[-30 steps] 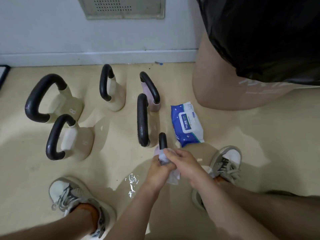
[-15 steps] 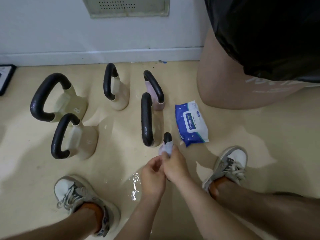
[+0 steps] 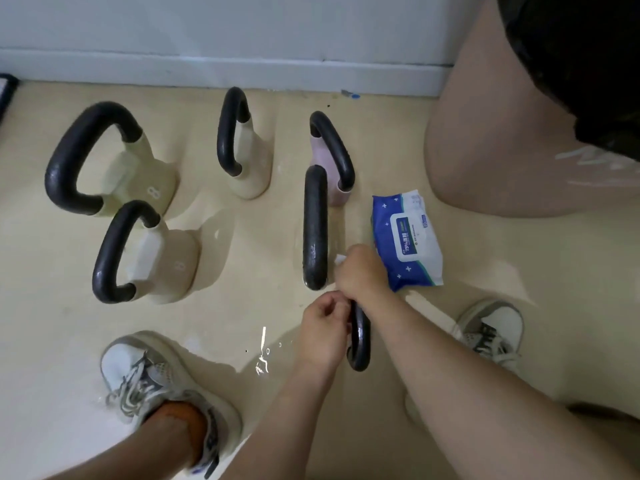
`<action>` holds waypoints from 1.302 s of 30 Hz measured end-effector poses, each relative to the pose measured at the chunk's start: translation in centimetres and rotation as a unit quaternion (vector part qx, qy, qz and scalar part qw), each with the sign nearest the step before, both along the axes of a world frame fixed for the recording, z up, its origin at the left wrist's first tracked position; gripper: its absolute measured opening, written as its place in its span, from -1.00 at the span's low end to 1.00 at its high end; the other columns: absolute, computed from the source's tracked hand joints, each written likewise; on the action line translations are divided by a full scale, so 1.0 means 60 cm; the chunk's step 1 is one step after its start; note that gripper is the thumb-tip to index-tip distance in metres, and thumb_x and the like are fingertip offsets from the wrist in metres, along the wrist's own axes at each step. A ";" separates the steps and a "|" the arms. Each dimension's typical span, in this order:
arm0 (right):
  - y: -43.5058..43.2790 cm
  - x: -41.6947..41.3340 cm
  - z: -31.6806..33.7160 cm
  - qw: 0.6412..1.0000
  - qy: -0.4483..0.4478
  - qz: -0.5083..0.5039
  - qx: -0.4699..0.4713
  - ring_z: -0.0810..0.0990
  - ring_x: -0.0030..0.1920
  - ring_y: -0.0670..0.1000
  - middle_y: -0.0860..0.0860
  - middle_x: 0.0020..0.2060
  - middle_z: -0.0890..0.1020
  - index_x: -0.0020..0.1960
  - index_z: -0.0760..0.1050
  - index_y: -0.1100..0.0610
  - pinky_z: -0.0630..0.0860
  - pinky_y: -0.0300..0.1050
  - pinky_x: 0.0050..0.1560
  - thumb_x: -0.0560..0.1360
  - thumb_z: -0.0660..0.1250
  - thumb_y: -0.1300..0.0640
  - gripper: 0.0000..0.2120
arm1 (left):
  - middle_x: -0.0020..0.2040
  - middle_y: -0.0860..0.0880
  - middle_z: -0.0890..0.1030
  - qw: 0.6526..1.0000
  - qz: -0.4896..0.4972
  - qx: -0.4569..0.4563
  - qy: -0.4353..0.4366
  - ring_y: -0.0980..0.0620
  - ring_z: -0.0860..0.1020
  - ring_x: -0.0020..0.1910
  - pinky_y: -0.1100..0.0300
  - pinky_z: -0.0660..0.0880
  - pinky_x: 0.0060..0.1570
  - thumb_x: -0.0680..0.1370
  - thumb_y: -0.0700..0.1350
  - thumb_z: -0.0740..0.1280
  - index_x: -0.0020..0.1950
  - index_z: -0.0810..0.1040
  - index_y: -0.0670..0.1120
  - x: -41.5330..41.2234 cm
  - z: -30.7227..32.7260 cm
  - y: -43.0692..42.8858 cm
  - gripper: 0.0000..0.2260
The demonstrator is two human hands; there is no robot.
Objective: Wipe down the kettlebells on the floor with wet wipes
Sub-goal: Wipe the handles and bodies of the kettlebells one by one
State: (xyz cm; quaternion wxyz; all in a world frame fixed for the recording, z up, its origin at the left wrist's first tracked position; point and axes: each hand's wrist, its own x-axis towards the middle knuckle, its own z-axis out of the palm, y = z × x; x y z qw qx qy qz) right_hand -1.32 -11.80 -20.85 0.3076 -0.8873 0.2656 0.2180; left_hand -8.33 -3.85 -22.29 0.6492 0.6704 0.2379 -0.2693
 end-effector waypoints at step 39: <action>-0.017 -0.214 0.003 0.925 -0.042 -0.249 0.285 0.68 -0.09 0.07 0.03 -0.18 0.71 -0.08 0.63 0.08 0.60 0.03 0.01 0.57 0.24 0.08 -0.80 | -0.07 -0.18 0.65 0.988 -0.123 0.029 -0.086 0.05 0.61 -0.14 0.10 0.55 -0.05 0.63 -0.08 0.22 0.12 0.53 -0.12 -0.054 0.034 -0.003 -0.83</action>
